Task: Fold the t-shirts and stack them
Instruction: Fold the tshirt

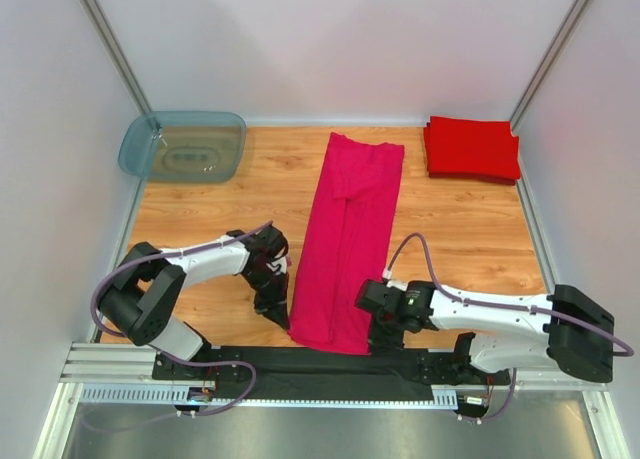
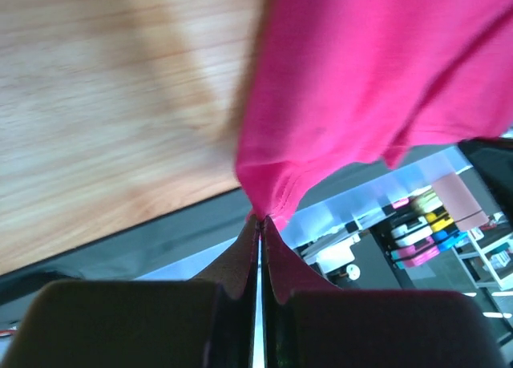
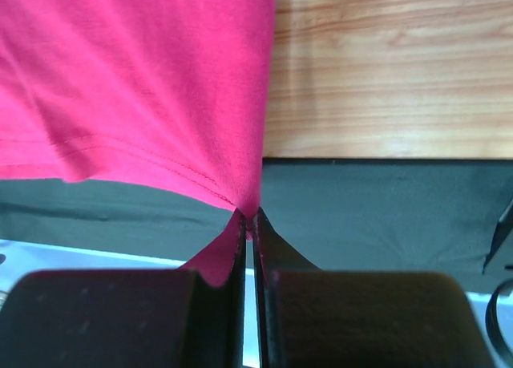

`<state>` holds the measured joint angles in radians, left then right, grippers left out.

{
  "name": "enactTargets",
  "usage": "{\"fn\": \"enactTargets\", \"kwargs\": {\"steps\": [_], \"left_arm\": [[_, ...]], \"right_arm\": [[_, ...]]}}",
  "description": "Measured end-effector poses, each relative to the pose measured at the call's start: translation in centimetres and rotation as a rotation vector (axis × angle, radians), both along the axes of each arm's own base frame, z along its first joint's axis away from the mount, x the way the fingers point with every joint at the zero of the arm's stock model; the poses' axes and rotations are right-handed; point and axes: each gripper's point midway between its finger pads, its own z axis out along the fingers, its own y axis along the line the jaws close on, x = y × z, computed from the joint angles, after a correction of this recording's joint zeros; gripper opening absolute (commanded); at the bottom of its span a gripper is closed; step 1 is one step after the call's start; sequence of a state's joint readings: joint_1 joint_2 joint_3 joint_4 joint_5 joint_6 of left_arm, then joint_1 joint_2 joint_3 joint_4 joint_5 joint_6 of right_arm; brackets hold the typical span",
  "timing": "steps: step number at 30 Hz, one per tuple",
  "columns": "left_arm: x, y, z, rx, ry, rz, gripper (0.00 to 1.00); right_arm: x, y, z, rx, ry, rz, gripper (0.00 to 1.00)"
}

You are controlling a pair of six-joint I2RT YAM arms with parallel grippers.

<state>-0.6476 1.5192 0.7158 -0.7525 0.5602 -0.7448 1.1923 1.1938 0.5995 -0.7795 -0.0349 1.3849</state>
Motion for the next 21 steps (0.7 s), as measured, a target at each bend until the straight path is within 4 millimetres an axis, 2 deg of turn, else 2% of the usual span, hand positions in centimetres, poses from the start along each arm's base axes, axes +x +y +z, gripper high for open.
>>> {"fn": "enactTargets", "kwargs": {"steps": [5,9,12,14,18,21], "left_arm": [[2.3,-1.5,2.0,-0.012,-0.032,0.000,0.00],[4.3,-2.3,2.5,-0.002,-0.028,0.016,0.00],[6.1,-2.3,2.8,0.023,-0.014,0.046,0.00],[8.0,-2.6,2.9,0.032,-0.014,0.066,0.00],[12.9,-3.6,3.2,0.031,-0.024,0.108,0.00],[17.6,-4.9,3.8,0.007,-0.062,0.139,0.00]], "right_arm": [[0.6,0.5,1.2,-0.024,-0.001,0.010,0.00],[2.3,0.4,2.0,-0.042,-0.005,-0.006,0.00],[5.2,-0.2,2.8,-0.045,-0.017,-0.046,0.00],[7.3,-0.6,3.4,-0.045,-0.025,-0.064,0.00],[12.6,-1.6,4.8,-0.066,-0.050,-0.077,0.00],[16.8,-2.4,5.5,-0.078,-0.071,-0.068,0.00]]}}
